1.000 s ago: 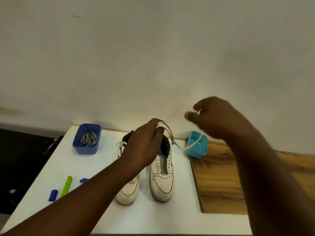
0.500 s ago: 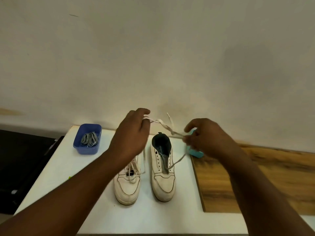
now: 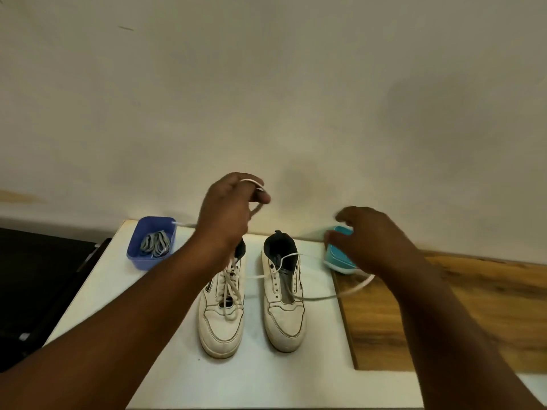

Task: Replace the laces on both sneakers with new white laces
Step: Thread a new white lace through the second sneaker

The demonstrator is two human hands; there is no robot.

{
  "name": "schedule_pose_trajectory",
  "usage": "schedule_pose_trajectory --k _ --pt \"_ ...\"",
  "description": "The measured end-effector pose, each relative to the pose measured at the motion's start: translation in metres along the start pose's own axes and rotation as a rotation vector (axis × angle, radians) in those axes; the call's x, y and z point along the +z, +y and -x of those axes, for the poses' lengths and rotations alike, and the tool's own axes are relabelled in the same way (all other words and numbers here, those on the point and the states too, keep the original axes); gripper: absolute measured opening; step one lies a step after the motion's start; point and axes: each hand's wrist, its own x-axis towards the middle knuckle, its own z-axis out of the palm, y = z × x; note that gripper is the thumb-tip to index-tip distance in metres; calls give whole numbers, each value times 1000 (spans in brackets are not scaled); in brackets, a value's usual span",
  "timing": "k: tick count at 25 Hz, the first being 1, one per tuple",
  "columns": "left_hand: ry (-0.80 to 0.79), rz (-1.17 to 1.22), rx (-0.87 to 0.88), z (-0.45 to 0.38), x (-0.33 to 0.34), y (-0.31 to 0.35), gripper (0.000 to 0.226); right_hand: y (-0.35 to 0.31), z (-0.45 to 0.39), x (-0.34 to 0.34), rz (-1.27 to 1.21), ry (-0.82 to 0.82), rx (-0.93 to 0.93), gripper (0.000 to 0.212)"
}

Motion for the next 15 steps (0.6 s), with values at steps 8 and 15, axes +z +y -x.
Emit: schedule_pose_trajectory --k 8,15 --pt "-34 654 -133 0 7 19 28 -43 17 31 -320 -438 -207 15" --pt "184 467 -236 33 -20 -36 29 7 30 -15 -22 357 -15 19"
